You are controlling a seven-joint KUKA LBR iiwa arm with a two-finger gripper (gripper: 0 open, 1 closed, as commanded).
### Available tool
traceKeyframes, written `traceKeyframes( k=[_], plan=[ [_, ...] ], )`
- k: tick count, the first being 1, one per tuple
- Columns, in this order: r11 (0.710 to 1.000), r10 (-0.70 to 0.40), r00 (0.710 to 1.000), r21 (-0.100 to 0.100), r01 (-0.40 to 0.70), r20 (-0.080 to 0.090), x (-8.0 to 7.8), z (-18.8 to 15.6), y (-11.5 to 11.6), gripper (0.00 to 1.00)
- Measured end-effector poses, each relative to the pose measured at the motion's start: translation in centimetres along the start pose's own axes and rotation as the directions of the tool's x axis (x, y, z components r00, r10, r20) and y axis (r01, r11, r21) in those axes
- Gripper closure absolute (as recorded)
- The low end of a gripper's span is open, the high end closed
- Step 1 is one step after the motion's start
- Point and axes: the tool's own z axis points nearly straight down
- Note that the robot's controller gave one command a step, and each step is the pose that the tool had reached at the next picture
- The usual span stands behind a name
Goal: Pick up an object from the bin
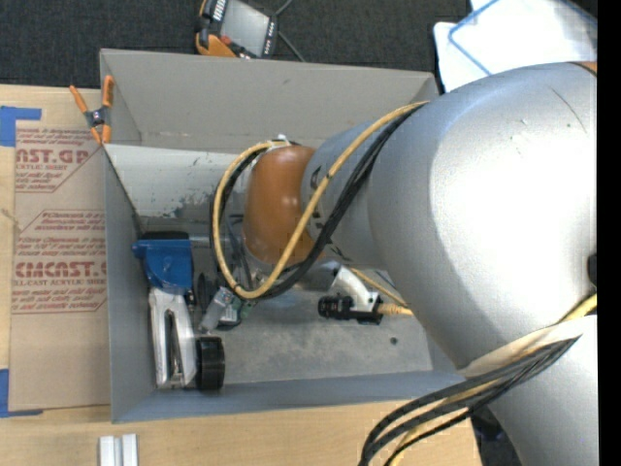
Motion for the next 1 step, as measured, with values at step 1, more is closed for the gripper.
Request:
traceKeyframes(
  k=[1],
  plan=[
    [0.971, -0.239, 0.971, -0.011, 0.239, 0.018, 0.18, 0.01, 0.68, 1.00]
  ],
)
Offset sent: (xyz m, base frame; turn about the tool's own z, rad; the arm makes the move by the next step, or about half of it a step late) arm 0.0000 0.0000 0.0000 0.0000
